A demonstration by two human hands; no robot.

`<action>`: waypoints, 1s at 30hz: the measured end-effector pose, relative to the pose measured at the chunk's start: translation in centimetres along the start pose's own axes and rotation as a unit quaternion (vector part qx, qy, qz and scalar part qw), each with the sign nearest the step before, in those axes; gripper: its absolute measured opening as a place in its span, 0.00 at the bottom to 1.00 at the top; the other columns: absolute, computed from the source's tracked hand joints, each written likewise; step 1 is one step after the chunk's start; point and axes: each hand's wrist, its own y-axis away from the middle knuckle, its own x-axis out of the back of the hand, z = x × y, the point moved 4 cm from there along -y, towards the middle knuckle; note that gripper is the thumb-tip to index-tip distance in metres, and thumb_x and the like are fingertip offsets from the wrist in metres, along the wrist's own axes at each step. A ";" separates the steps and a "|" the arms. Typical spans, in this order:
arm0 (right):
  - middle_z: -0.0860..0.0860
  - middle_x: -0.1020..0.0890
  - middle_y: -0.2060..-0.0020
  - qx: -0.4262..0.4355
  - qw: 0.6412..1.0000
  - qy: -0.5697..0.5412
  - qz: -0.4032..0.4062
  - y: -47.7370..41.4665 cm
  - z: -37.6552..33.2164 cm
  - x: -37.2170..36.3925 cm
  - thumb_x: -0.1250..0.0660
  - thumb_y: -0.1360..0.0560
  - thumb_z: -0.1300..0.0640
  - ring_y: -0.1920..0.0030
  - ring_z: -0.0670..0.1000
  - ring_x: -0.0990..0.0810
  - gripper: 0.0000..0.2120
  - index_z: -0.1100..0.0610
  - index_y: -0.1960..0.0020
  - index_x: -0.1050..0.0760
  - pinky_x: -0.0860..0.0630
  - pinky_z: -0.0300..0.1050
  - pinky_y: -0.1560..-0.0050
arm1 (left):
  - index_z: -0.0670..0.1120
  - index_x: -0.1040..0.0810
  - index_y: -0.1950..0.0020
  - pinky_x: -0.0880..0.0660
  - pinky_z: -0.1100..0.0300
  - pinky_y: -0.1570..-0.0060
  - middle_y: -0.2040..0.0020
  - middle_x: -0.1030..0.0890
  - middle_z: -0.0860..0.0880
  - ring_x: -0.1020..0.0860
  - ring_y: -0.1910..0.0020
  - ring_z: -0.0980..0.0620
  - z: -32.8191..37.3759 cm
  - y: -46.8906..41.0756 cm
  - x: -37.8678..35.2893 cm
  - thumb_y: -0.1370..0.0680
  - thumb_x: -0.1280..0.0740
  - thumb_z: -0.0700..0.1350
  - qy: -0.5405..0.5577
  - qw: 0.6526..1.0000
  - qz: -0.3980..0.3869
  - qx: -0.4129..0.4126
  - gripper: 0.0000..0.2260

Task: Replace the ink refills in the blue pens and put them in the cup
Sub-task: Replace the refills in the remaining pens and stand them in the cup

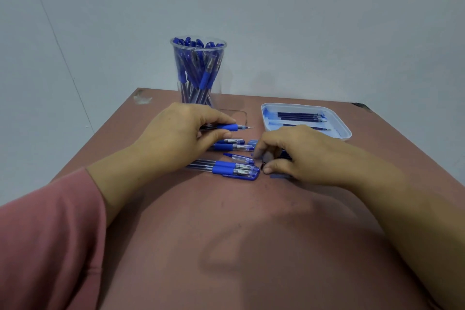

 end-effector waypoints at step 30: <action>0.37 0.17 0.57 0.039 0.983 -0.066 0.168 0.1 1.4 1.7 0.30 0.26 0.57 0.53 0.37 0.21 0.08 0.45 0.51 0.19 0.26 0.32 0.50 | 0.57 0.18 0.43 0.22 0.52 0.54 0.53 0.16 0.58 0.20 0.54 0.59 0.9 0.5 -0.4 0.25 0.29 0.51 -0.007 0.999 -0.018 -0.030 0.11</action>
